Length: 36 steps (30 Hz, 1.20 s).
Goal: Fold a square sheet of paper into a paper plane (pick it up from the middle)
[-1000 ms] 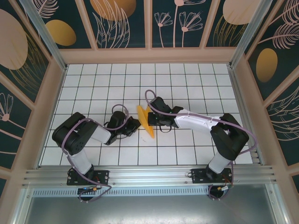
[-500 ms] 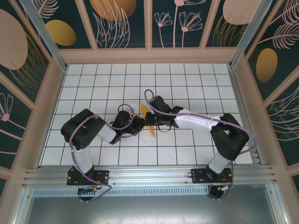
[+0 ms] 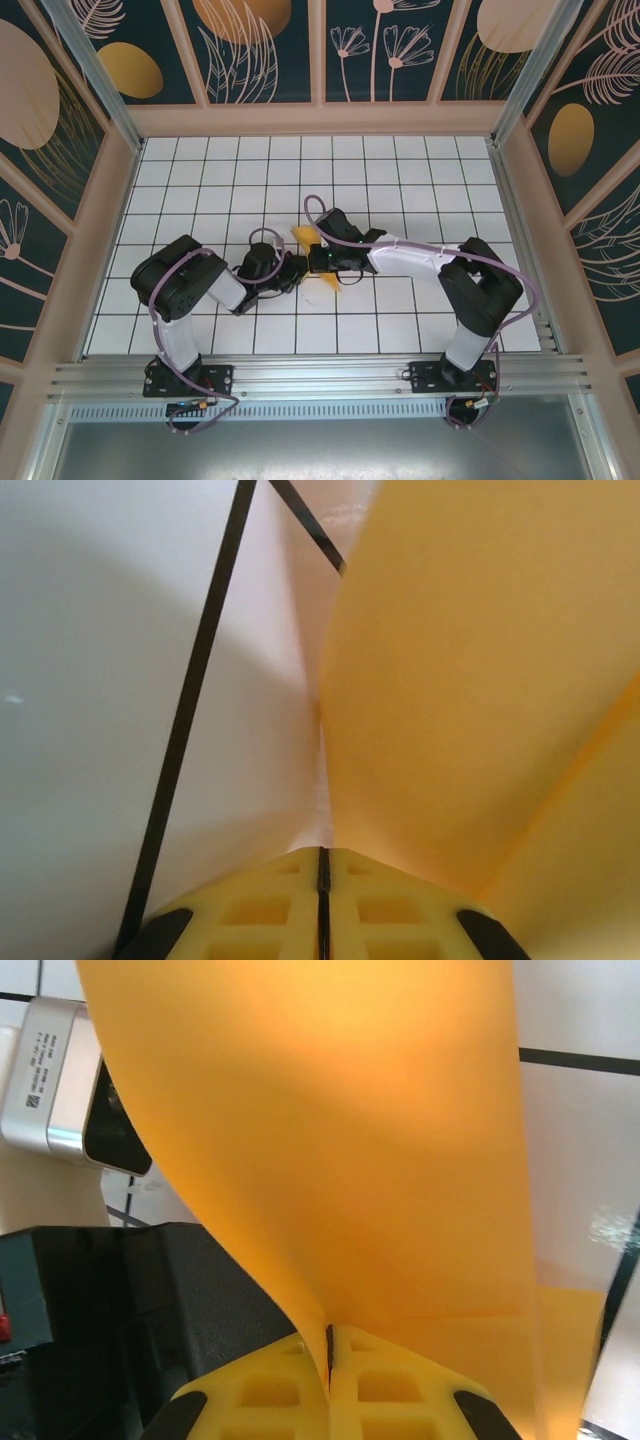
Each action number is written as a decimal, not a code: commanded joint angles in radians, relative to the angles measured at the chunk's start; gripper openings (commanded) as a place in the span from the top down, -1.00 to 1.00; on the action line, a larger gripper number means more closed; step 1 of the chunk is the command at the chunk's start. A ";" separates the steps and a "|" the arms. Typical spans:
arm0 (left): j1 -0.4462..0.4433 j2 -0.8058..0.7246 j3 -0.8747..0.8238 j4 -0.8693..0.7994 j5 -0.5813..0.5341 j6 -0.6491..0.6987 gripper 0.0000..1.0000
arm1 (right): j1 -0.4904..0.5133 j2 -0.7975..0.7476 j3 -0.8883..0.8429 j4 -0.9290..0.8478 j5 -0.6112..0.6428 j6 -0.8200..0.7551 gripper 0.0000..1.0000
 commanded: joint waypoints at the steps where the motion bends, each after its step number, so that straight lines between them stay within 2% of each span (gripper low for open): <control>1: -0.006 -0.029 -0.052 -0.026 -0.049 -0.006 0.73 | -0.006 0.035 -0.003 0.041 -0.052 0.004 0.90; 9: -0.005 -0.132 -0.154 -0.077 -0.147 -0.014 0.67 | -0.031 0.064 -0.024 0.109 -0.155 0.019 0.89; 16: -0.002 -0.329 -0.177 -0.323 -0.266 0.042 0.64 | -0.042 0.115 -0.023 0.157 -0.225 0.022 0.89; 19: 0.000 -0.396 -0.165 -0.397 -0.305 0.072 0.53 | -0.048 0.126 -0.027 0.183 -0.261 0.024 0.88; 24: 0.013 -0.445 -0.107 -0.449 -0.305 0.146 0.29 | -0.068 0.128 -0.046 0.228 -0.322 0.017 0.88; 30: 0.057 -0.458 -0.069 -0.390 -0.277 0.124 -0.03 | -0.079 0.125 -0.049 0.229 -0.339 -0.023 0.86; 36: 0.076 -0.375 0.015 -0.354 -0.198 0.109 -0.16 | -0.079 0.132 -0.046 0.237 -0.346 -0.036 0.82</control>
